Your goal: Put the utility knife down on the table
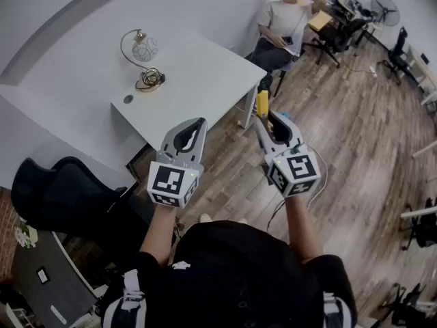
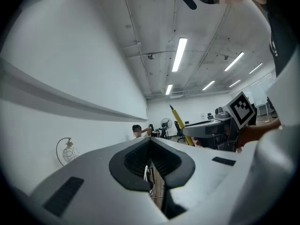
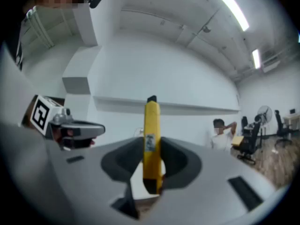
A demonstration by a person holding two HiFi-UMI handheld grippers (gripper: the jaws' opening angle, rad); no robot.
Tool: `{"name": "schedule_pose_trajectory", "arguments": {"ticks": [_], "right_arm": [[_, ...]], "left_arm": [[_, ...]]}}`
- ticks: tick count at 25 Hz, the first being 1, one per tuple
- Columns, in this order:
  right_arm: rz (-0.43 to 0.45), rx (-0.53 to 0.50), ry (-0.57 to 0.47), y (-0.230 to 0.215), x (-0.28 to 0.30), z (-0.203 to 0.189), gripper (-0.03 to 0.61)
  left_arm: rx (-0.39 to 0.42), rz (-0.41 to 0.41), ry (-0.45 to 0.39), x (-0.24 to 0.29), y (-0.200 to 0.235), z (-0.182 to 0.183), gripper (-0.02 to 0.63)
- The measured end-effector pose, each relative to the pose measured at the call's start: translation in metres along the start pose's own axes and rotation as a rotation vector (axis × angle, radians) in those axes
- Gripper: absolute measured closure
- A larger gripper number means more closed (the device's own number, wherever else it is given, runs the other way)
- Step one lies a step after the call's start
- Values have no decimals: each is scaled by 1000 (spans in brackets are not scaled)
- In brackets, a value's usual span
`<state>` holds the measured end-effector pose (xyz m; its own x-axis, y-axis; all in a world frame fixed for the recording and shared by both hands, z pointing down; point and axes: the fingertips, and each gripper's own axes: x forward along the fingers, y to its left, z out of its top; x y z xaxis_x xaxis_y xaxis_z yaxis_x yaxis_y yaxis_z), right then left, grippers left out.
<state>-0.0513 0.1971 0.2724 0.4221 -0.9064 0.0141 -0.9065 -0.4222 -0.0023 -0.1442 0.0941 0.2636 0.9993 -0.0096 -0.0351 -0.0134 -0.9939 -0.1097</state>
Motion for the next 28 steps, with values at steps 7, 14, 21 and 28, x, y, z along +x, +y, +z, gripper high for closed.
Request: {"name": "schedule_pose_trajectory", "arguments": {"ticks": [7, 14, 21, 28], "right_arm": [[-5, -2, 2, -5, 2, -2, 440], [-3, -2, 6, -13, -4, -3, 441], [19, 9, 13, -28, -18, -10, 440], [44, 10, 23, -47, -35, -22, 442]], "left_arm": [[-5, -4, 0, 6, -1, -1, 594], [-13, -7, 9, 12, -11, -3, 594], [-22, 1, 20, 23, -33, -8, 594], [-30, 26, 26, 28, -58, -16, 594]]}}
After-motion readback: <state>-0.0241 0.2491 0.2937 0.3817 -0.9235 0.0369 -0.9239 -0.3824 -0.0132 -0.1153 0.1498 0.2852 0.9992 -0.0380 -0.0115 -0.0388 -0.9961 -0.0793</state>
